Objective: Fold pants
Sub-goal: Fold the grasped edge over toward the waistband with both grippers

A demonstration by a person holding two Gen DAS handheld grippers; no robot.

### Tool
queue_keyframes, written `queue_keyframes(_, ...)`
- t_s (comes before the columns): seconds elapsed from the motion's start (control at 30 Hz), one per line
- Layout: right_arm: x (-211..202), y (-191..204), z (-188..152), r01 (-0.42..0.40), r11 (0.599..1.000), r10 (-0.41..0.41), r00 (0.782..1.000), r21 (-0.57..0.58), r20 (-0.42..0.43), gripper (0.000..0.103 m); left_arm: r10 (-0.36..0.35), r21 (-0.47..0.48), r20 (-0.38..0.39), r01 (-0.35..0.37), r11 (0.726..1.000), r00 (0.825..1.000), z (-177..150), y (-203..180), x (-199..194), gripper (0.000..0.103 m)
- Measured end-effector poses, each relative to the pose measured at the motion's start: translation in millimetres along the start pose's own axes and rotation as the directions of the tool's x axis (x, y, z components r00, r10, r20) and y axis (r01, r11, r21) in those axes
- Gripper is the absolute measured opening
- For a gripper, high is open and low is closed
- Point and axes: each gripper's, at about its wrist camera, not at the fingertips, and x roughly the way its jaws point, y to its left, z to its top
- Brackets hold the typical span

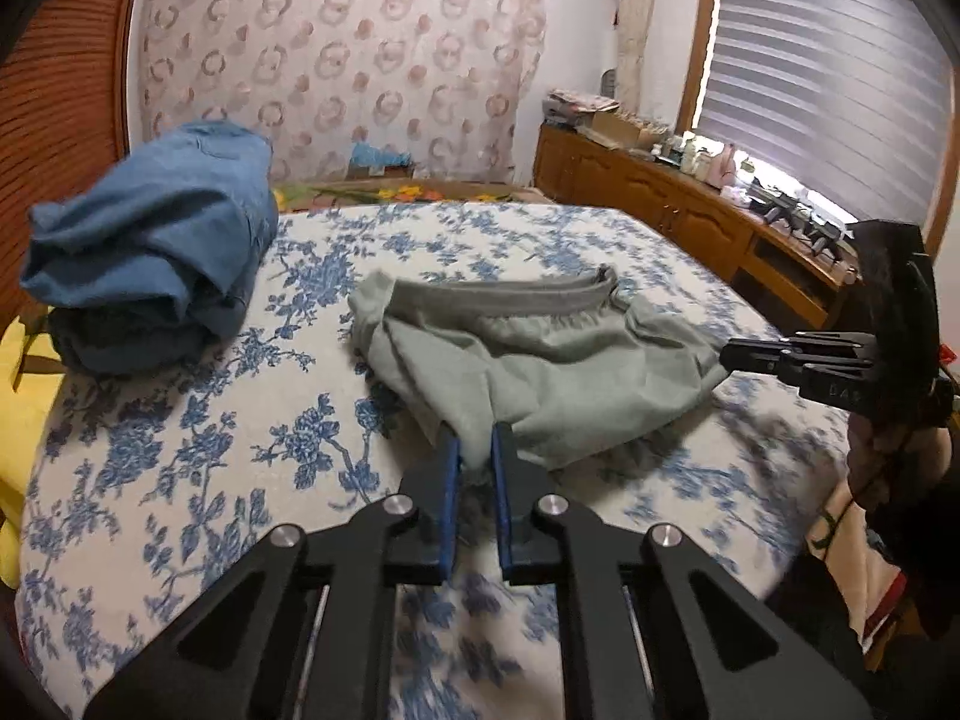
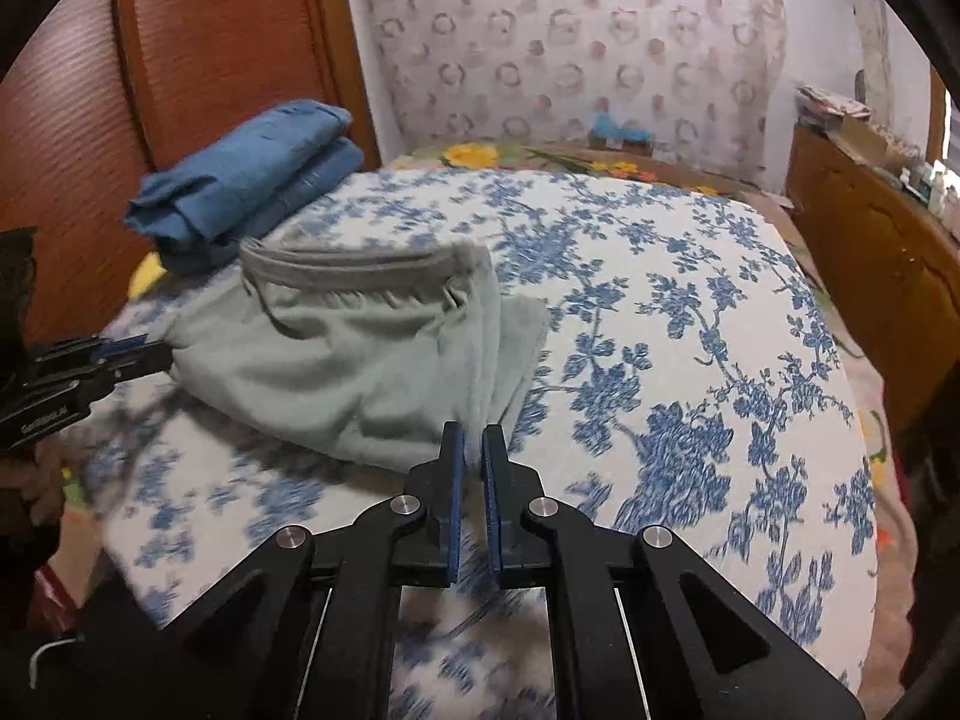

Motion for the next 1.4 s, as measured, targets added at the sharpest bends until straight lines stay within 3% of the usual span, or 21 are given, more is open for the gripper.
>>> queue_keyframes(0.4,-45,31,-46,-0.088,0.996,0.088,0.996,0.026,-0.005,0.004,-0.023,-0.001,-0.054,0.023,1.000,0.998,-39,-7,-40,0.008)
queue_keyframes(0.7,-52,42,-60,-0.066,0.998,0.066,0.998,-0.012,-0.020,0.004,-0.023,-0.014,-0.104,0.022,1.000,0.994,-57,-9,-39,0.009)
queue_keyframes(0.87,-48,39,-64,-0.062,0.998,0.062,0.997,-0.007,-0.035,0.004,-0.019,-0.018,-0.116,0.017,1.000,0.993,-58,-9,-36,0.019)
queue_keyframes(1.07,-51,39,-63,-0.058,0.998,0.058,0.998,0.000,-0.030,0.004,-0.006,-0.018,-0.113,0.004,1.000,0.994,-49,-4,-34,0.042)
queue_keyframes(1.4,-56,32,-50,-0.021,1.000,0.021,1.000,0.010,0.001,0.009,0.041,0.000,-0.084,-0.041,0.999,0.996,-16,6,-13,0.044)
